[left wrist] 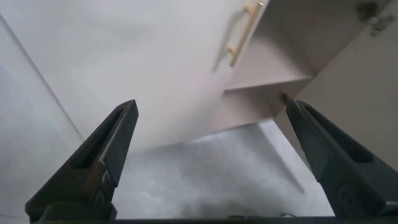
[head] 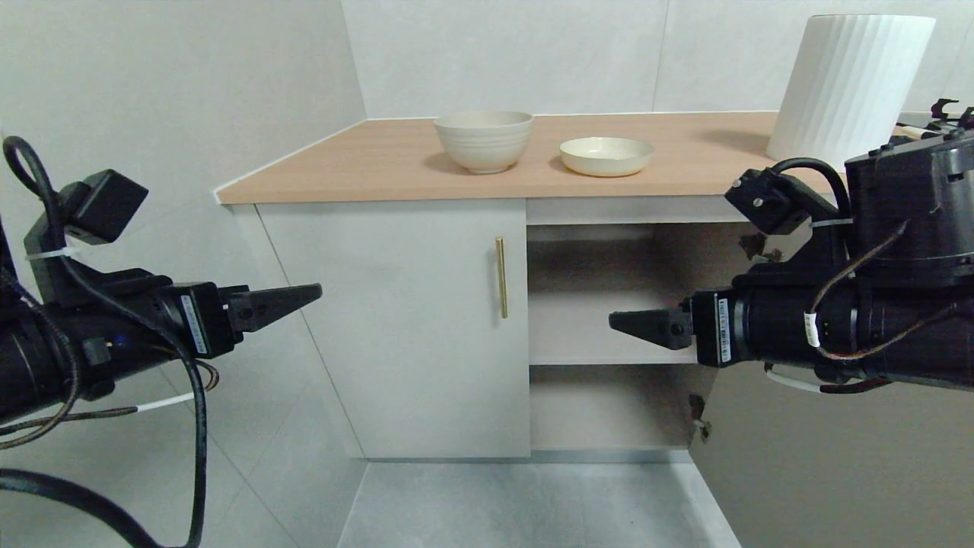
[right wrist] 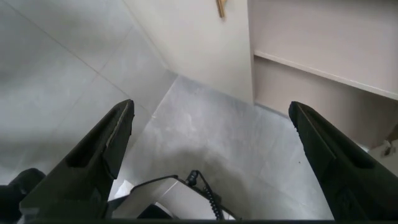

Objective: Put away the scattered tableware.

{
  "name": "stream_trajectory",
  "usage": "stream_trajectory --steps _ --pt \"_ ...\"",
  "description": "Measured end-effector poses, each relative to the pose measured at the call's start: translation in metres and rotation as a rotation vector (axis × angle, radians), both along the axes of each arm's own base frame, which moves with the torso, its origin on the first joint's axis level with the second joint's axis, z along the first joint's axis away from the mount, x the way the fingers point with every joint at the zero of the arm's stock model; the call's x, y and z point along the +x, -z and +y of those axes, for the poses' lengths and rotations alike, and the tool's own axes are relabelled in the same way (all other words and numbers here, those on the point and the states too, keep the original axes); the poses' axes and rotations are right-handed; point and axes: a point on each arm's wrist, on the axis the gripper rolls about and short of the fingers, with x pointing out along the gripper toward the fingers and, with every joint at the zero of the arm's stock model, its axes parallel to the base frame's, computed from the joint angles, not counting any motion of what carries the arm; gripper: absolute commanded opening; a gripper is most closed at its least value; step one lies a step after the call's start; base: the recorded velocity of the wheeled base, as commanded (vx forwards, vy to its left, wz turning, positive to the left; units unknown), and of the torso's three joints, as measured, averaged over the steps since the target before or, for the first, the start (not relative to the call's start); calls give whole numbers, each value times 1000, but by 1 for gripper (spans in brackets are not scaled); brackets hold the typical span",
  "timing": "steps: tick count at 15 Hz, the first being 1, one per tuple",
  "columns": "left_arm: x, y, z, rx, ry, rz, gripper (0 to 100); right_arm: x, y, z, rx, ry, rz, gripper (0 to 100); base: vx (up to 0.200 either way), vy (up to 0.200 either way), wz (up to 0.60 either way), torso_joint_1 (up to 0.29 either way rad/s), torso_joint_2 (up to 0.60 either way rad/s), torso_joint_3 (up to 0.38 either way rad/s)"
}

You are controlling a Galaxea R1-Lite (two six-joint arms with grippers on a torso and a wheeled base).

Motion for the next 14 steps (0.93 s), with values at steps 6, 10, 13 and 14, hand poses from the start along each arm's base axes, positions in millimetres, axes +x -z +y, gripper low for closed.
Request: stream_trajectory --steps 6,10,13,14 --pt "-2 -4 0 7 -24 -18 100 -2 -2 -3 4 4 -6 100 67 0 0 0 0 1" --pt "-3 -5 1 8 -24 -21 100 -3 2 -3 4 2 -10 100 200 0 0 8 1 4" --pt "-3 -6 1 7 -23 -23 100 -3 4 -3 0 0 -7 100 200 0 0 4 -2 -6" --pt "-3 -6 1 7 -23 -24 100 -3 5 -4 -1 0 -6 100 200 0 0 2 -2 7"
